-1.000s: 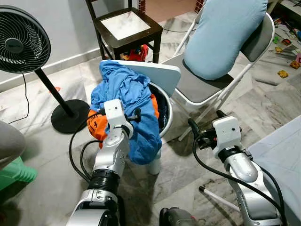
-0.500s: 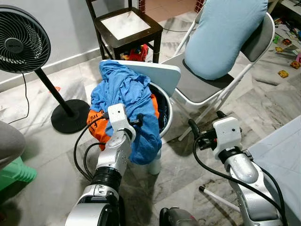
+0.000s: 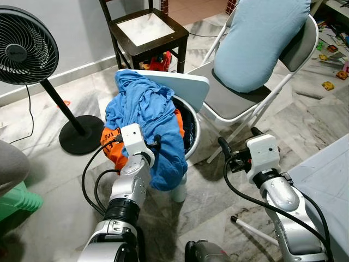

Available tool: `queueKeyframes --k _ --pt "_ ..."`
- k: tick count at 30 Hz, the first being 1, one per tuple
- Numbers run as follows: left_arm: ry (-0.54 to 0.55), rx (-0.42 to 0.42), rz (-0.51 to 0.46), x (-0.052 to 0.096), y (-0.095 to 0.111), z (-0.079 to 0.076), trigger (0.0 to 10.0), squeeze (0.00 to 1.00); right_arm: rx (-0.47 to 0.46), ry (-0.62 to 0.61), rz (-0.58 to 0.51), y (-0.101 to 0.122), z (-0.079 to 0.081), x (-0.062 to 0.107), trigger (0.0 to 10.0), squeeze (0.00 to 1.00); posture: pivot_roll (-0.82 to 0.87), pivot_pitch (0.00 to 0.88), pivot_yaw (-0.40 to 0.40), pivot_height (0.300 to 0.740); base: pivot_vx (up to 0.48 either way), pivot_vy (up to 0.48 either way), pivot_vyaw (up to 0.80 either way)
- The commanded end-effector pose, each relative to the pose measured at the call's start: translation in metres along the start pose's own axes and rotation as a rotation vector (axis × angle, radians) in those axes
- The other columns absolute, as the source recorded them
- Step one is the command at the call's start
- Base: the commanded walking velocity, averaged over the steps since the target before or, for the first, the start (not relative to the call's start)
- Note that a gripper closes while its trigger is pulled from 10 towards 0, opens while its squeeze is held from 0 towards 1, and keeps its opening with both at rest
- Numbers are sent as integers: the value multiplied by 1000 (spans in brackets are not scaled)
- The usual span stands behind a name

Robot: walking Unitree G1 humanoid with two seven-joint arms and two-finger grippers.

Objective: Hang hanger

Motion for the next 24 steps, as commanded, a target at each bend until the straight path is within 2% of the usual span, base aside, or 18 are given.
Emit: queueKeyframes --k 1,8,9,10,17,21,24 --pt "25 -13 12 2 -5 4 10000 0 2 -6 10 -3 -1 4 10000 0 -169 236 -33 740 0 0 0" --pt "43 23 60 0 -16 12 10000 0 0 2 4 -1 2 2 10000 0 -172 234 -38 740 0 0 0" --pt "49 34 66 0 -18 14 2039 0 0 1 5 -2 2 2 10000 0 -172 234 -38 740 0 0 0" --pt "56 46 71 -1 -19 17 0 0 3 -3 6 -2 0 2 10000 0 -173 234 -38 740 0 0 0" --pt "61 36 59 -3 -14 23 0 0 7 -11 10 -3 -2 4 10000 0 -178 234 -35 740 0 0 0" --pt "89 -53 -38 -5 5 26 0 0 3 -7 12 -4 1 4 10000 0 -171 234 -37 740 0 0 0" --pt "94 -62 -68 -4 11 26 392 0 3 -6 12 -4 1 4 10000 0 -170 235 -36 740 0 0 0"
Point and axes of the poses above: a point about 5 cm out from each wrist's last joint towards the gripper, its own x axis pointing back from the gripper into the wrist, its own y axis along the axis of the wrist's last joint, z = x × y, the point moved 2 cm from there along -x, pointing out of the wrist towards the gripper, and after that the axes turned 9 degrees about x, right-handed, at the moved point
